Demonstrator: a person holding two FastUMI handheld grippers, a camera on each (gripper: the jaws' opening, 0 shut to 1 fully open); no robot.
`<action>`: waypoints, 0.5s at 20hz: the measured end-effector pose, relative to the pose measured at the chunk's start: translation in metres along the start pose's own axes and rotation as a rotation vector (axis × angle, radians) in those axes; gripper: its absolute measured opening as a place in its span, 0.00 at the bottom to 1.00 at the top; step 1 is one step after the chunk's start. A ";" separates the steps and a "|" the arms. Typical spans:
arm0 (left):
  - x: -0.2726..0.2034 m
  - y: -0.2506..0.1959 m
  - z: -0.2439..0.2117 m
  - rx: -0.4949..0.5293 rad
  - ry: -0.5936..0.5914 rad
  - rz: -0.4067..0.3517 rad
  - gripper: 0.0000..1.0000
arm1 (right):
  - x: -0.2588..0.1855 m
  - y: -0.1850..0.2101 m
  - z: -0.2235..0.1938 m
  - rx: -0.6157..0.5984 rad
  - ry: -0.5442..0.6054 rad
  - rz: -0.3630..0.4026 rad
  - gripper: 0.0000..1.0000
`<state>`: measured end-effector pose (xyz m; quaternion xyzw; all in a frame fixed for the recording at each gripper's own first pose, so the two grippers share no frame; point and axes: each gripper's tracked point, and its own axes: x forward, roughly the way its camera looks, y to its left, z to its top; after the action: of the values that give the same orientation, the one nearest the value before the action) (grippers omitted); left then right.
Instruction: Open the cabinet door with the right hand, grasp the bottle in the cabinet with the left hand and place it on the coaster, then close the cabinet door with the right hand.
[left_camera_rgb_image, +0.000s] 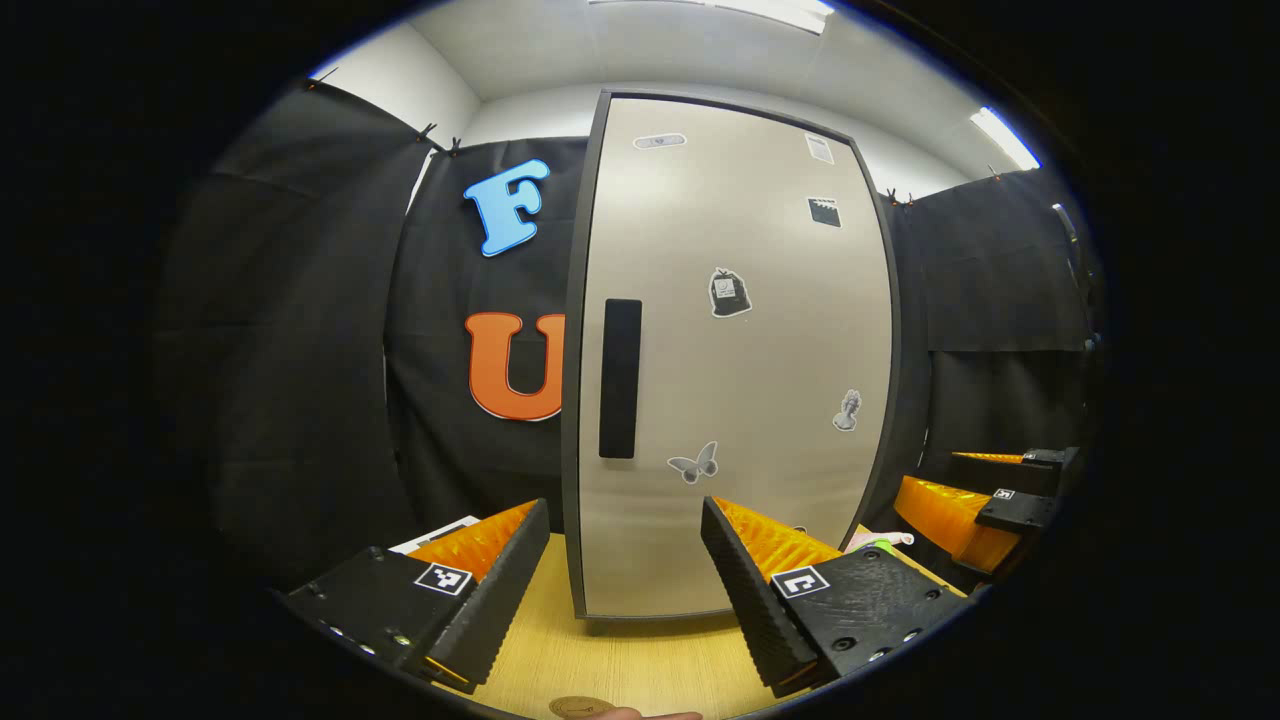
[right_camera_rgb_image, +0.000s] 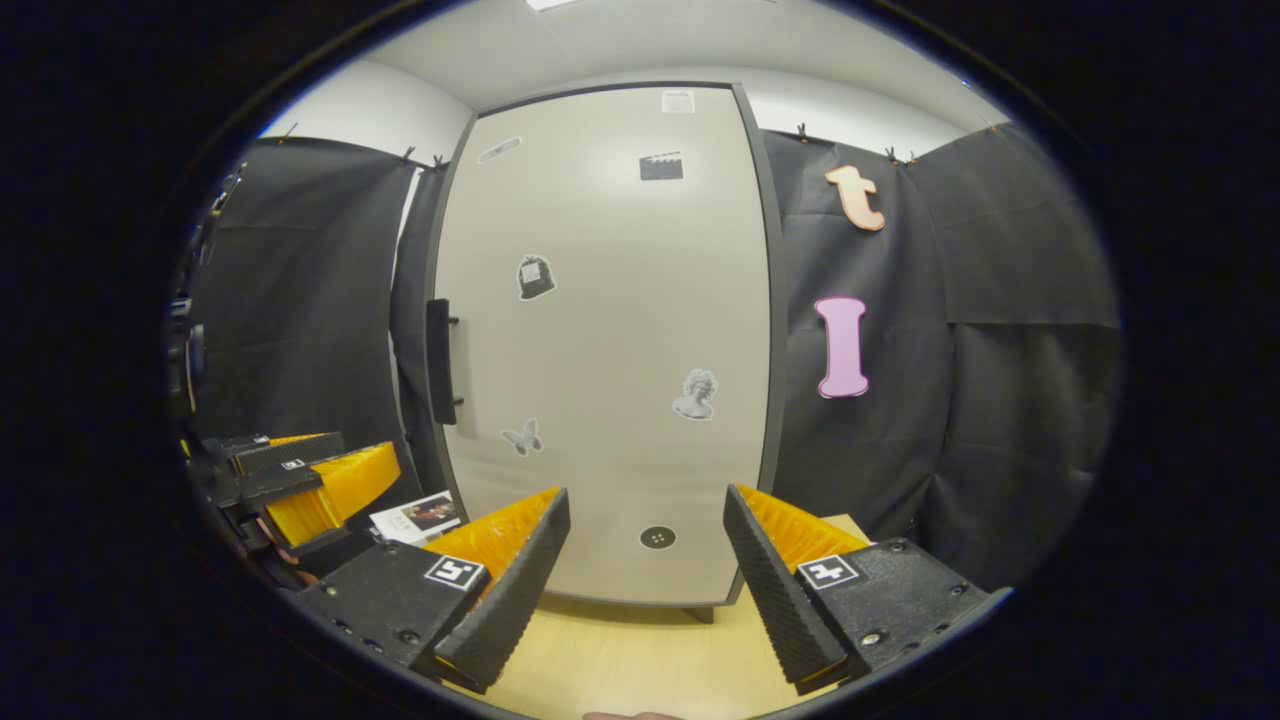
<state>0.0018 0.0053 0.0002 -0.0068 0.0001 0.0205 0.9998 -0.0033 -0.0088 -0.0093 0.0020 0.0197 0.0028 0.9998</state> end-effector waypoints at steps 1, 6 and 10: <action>0.000 0.000 0.000 -0.004 0.000 -0.004 0.93 | 0.001 0.001 0.001 -0.002 0.000 0.004 0.99; -0.009 0.005 0.002 0.010 -0.013 -0.002 0.93 | 0.012 0.008 0.012 -0.017 -0.015 0.022 0.99; -0.019 0.009 -0.004 0.003 -0.004 0.000 0.93 | 0.023 0.018 0.020 -0.036 -0.027 0.047 0.99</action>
<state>-0.0172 0.0139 -0.0036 -0.0050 -0.0018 0.0207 0.9998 0.0199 0.0092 0.0100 -0.0154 0.0063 0.0264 0.9995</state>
